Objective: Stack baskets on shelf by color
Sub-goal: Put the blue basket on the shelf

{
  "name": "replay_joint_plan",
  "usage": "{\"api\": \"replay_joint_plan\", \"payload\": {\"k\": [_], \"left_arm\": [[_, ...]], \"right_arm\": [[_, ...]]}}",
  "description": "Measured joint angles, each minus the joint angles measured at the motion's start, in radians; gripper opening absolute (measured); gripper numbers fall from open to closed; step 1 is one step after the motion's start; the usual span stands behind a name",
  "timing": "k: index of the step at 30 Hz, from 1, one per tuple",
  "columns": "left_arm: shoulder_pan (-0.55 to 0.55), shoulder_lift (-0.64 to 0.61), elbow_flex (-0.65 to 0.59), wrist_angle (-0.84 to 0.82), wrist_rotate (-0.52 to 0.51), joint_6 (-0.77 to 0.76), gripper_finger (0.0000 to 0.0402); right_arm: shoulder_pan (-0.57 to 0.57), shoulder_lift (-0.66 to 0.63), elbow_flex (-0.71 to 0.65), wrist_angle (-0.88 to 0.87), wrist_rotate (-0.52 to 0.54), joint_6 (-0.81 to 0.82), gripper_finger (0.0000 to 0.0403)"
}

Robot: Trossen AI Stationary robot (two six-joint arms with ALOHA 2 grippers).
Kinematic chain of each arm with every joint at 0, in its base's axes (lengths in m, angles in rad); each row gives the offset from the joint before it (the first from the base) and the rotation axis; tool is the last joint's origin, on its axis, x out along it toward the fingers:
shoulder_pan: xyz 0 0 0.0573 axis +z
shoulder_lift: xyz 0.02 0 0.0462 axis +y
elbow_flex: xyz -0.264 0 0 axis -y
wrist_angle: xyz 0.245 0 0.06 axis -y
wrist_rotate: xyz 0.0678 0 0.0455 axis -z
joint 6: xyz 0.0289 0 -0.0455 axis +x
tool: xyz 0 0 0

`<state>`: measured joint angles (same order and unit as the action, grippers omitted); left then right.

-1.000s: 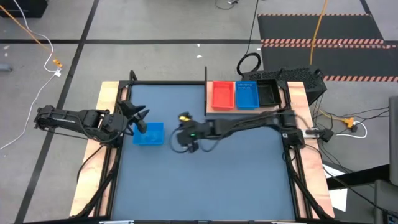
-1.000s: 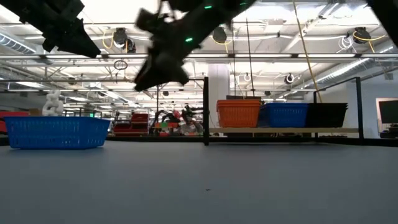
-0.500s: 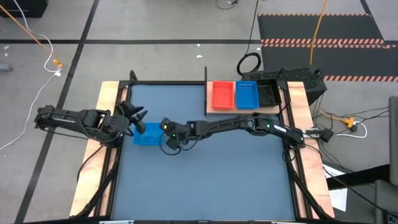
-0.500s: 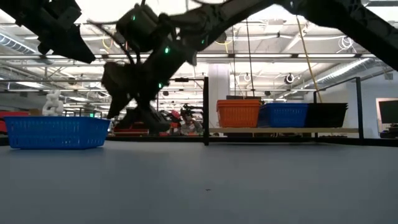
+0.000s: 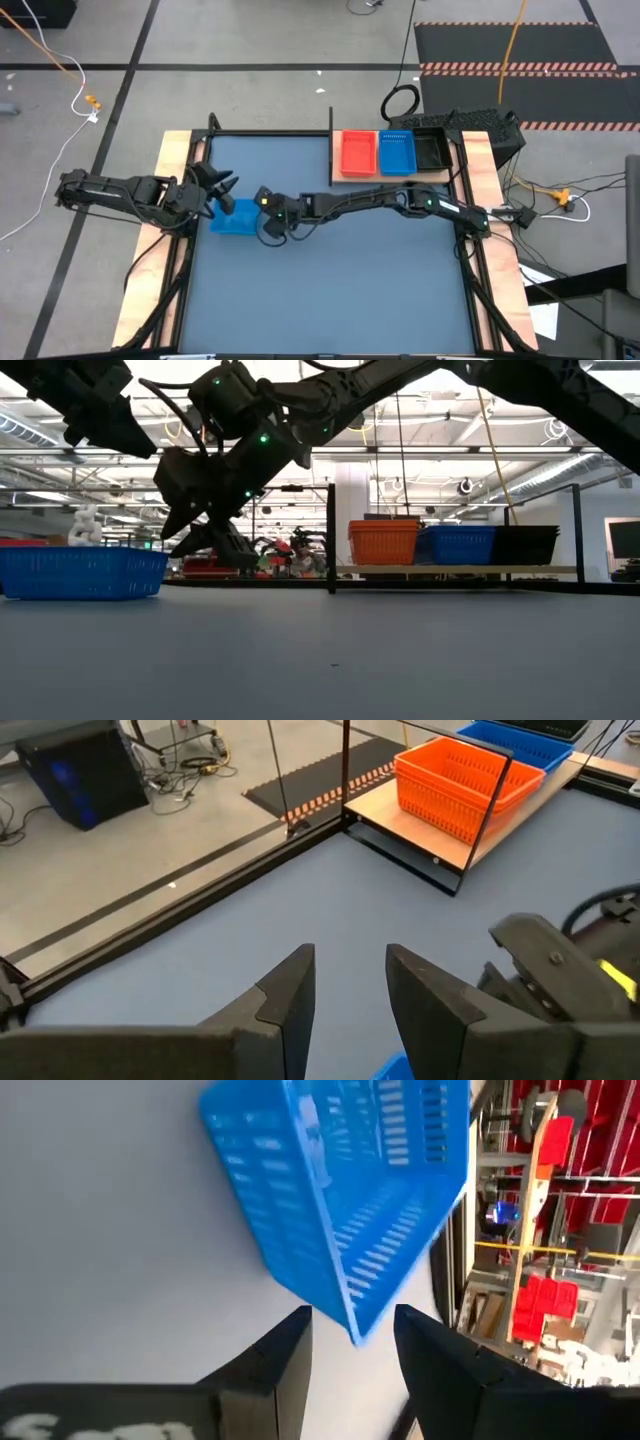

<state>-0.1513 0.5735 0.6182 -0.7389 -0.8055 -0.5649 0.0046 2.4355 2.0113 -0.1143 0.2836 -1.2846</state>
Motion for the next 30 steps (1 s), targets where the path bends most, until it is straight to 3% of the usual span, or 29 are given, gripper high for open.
{"api": "replay_joint_plan", "payload": {"k": [5,20,24,30], "left_arm": [[0.0,0.0,0.0,0.002,0.0,0.005,0.0127],[0.0,0.0,0.0,0.06,0.0,0.041,0.0127],[0.0,0.0,0.0,0.053,0.0,0.047,0.0127],[0.0,0.0,0.0,0.031,0.01,0.047,0.0127]], "right_arm": [[0.004,0.0,0.0,0.002,-0.105,0.04,0.0137],[-0.01,0.053,-0.01,0.056,-0.155,0.035,0.0132],[-0.011,0.067,-0.01,0.076,-0.153,0.042,0.0102],[0.013,0.033,-0.011,0.008,-0.102,0.105,0.001]]}}
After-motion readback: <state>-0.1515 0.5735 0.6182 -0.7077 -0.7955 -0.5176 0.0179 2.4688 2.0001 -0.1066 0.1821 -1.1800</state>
